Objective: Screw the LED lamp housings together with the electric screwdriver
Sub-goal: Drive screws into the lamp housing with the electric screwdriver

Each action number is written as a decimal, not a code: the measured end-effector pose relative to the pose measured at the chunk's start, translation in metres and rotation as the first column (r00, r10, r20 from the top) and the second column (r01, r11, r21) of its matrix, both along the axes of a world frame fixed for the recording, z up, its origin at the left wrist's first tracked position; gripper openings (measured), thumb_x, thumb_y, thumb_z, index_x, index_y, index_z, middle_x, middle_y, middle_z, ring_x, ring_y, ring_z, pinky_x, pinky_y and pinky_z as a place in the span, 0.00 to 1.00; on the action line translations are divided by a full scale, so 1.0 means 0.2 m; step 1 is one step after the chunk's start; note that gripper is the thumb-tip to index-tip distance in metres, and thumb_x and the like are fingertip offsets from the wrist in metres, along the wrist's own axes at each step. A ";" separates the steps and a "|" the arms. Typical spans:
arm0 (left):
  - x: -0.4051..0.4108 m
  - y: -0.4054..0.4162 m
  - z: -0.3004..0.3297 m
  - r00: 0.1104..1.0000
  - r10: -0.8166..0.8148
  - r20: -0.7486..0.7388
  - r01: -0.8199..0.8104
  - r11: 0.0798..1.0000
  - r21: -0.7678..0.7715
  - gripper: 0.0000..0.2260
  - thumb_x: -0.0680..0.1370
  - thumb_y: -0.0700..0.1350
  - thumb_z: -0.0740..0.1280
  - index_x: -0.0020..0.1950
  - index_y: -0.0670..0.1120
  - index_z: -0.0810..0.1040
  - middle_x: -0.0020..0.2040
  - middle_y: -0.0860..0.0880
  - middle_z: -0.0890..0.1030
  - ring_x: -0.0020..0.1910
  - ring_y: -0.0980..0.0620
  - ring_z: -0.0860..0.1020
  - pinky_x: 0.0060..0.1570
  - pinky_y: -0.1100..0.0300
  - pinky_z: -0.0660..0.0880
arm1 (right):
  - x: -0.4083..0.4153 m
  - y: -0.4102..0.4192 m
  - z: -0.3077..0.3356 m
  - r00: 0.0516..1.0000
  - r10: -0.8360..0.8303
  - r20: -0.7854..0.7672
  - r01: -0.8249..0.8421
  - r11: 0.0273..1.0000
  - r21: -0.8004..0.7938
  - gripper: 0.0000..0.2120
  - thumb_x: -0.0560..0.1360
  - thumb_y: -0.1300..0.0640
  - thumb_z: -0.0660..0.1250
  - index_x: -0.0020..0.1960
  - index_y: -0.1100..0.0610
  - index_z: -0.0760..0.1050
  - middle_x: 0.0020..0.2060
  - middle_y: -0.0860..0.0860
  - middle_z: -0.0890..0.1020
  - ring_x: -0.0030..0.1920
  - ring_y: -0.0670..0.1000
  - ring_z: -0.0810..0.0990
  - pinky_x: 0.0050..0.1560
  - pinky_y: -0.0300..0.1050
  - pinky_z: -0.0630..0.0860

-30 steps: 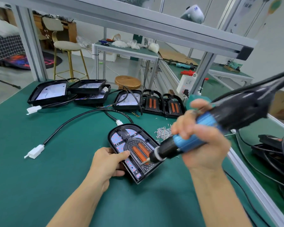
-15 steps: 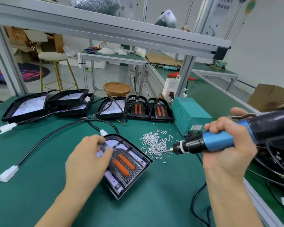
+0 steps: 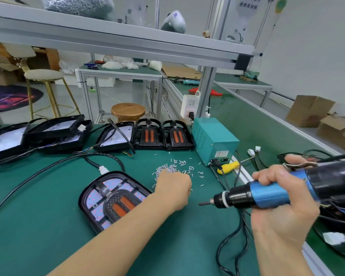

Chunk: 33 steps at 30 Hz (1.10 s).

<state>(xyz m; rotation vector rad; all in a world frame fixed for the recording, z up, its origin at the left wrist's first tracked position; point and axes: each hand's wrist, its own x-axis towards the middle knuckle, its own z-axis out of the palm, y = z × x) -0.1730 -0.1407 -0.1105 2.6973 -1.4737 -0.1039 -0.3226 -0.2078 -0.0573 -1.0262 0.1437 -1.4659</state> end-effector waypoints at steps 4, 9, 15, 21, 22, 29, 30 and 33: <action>-0.01 0.01 -0.03 0.999 0.015 0.038 -0.016 0.999 0.034 0.08 0.72 0.37 0.67 0.41 0.51 0.75 0.46 0.49 0.83 0.47 0.47 0.78 0.57 0.55 0.64 | -0.01 -0.02 -0.01 1.000 -0.006 0.004 0.006 1.000 -0.001 0.13 0.66 0.68 0.59 0.46 0.53 0.71 0.25 0.47 0.72 0.29 0.49 0.71 0.41 0.42 0.74; -0.03 0.00 -0.04 0.996 -0.004 0.084 0.001 0.999 0.042 0.08 0.74 0.35 0.64 0.42 0.49 0.73 0.44 0.47 0.80 0.47 0.45 0.77 0.55 0.55 0.65 | 0.00 -0.01 -0.02 0.999 0.032 -0.007 -0.032 0.999 0.008 0.13 0.66 0.68 0.59 0.46 0.54 0.71 0.25 0.47 0.72 0.29 0.49 0.71 0.41 0.43 0.74; -0.02 0.10 0.08 0.957 0.030 -0.288 -0.152 0.898 -0.412 0.06 0.75 0.40 0.65 0.45 0.49 0.81 0.39 0.54 0.80 0.43 0.52 0.77 0.43 0.62 0.72 | 0.01 0.01 0.01 0.998 0.057 0.010 -0.057 0.997 0.043 0.12 0.66 0.67 0.59 0.46 0.54 0.71 0.25 0.47 0.72 0.29 0.49 0.71 0.41 0.44 0.74; 0.03 0.38 0.15 0.599 -0.227 -0.768 -0.505 0.637 -0.582 0.05 0.70 0.37 0.74 0.38 0.47 0.85 0.31 0.50 0.81 0.30 0.56 0.74 0.33 0.68 0.72 | 0.03 0.04 0.06 0.987 0.141 0.072 -0.151 0.977 0.152 0.11 0.66 0.64 0.59 0.45 0.54 0.71 0.24 0.47 0.71 0.28 0.47 0.70 0.39 0.42 0.73; 0.04 0.43 0.15 0.526 -0.272 -0.805 -0.555 0.608 -0.568 0.06 0.70 0.35 0.74 0.39 0.46 0.85 0.32 0.47 0.81 0.30 0.55 0.74 0.33 0.67 0.73 | 0.04 0.05 0.07 0.983 0.163 0.089 -0.176 0.970 0.169 0.10 0.65 0.64 0.59 0.45 0.54 0.71 0.25 0.46 0.71 0.28 0.47 0.70 0.39 0.41 0.73; -0.02 0.65 0.10 0.348 -0.326 -0.879 -0.704 0.529 -0.474 0.15 0.57 0.40 0.80 0.42 0.46 0.85 0.35 0.45 0.83 0.30 0.53 0.76 0.32 0.62 0.74 | 0.16 0.16 0.16 0.927 0.325 0.188 -0.361 0.909 0.207 0.09 0.65 0.61 0.59 0.45 0.54 0.71 0.25 0.46 0.70 0.27 0.46 0.69 0.36 0.38 0.72; -0.03 0.67 0.08 0.345 -0.322 -0.882 -0.715 0.518 -0.469 0.14 0.59 0.39 0.80 0.42 0.46 0.85 0.35 0.44 0.83 0.30 0.52 0.76 0.34 0.59 0.73 | 0.18 0.18 0.17 0.919 0.344 0.191 -0.379 0.904 0.199 0.09 0.65 0.61 0.59 0.45 0.54 0.71 0.25 0.46 0.71 0.26 0.45 0.70 0.36 0.38 0.72; -0.05 0.72 0.06 0.300 -0.379 -0.875 -0.764 0.455 -0.458 0.10 0.61 0.39 0.77 0.41 0.46 0.86 0.37 0.44 0.84 0.31 0.52 0.77 0.34 0.59 0.74 | 0.22 0.24 0.19 0.903 0.389 0.184 -0.419 0.891 0.172 0.09 0.66 0.61 0.59 0.44 0.54 0.71 0.25 0.46 0.71 0.26 0.46 0.70 0.36 0.38 0.72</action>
